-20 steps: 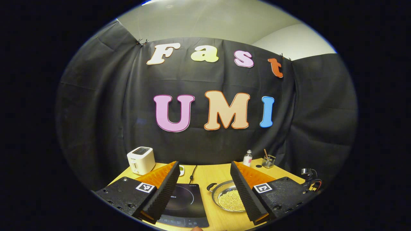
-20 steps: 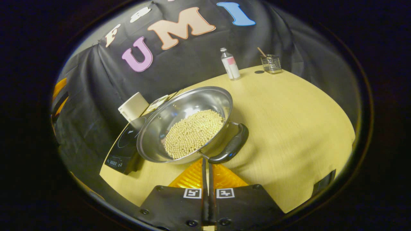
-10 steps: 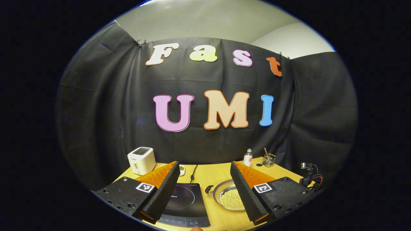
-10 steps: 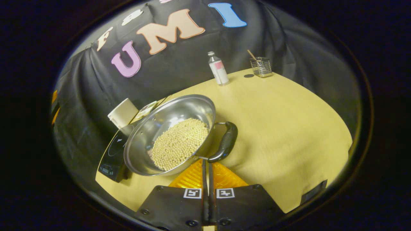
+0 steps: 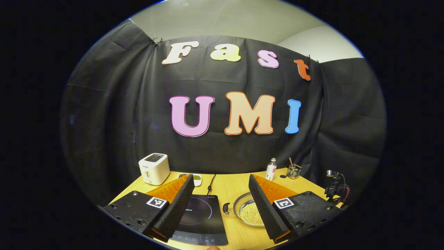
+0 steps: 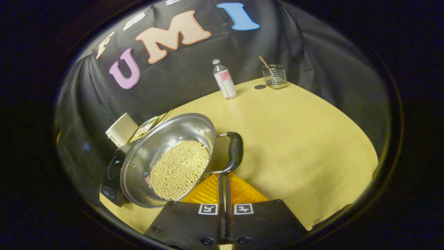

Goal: First push the handle of the pot to place it horizontally, then grasp the pot with both hands and set it on the induction cooktop.

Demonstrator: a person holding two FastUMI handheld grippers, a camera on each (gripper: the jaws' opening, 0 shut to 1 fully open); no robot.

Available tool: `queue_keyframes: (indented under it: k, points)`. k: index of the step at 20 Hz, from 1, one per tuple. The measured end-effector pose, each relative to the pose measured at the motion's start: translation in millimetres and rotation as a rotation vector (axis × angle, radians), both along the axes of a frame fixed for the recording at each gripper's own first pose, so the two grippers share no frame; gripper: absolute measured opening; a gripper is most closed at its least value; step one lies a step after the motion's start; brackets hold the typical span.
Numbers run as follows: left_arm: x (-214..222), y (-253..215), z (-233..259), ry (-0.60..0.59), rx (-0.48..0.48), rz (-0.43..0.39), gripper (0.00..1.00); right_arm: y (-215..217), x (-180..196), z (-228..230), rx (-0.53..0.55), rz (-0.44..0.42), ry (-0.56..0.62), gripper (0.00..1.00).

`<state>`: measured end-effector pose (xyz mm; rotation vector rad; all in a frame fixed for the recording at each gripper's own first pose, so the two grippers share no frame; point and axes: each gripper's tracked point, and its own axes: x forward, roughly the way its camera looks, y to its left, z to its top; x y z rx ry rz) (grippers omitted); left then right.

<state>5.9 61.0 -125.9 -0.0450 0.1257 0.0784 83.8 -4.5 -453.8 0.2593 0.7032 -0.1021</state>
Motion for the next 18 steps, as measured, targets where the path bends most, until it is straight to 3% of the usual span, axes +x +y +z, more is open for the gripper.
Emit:
queue_keyframes:
  k: [7, 12, 13, 16, 17, 18]
  points:
    - [3.4, 5.2, -6.8, 0.014, -0.004, 0.013, 0.96, -12.5, 21.9, -3.5, 0.004, -0.021, 0.01, 0.02]
    - [2.2, 8.8, -8.5, 0.016, -0.003, 0.026, 0.96, -12.6, 15.4, -2.7, 0.013, -0.004, 0.024, 0.04]
    - [2.1, 9.1, -8.7, 0.016, -0.005, 0.026, 0.96, -12.9, 15.9, -2.5, 0.016, 0.003, 0.021, 0.0]
    - [-1.5, 8.7, -12.3, 0.02, -0.009, 0.025, 0.96, -14.2, 4.1, 2.0, 0.021, 0.017, 0.022, 0.26]
    - [-3.3, 9.0, -12.7, 0.021, -0.013, 0.025, 0.96, -18.4, -0.2, 1.2, 0.017, 0.01, 0.024, 0.27]
    - [-5.1, 9.4, -14.3, 0.02, -0.017, 0.025, 0.96, -19.9, -4.5, 2.3, 0.021, 0.01, 0.026, 0.37]
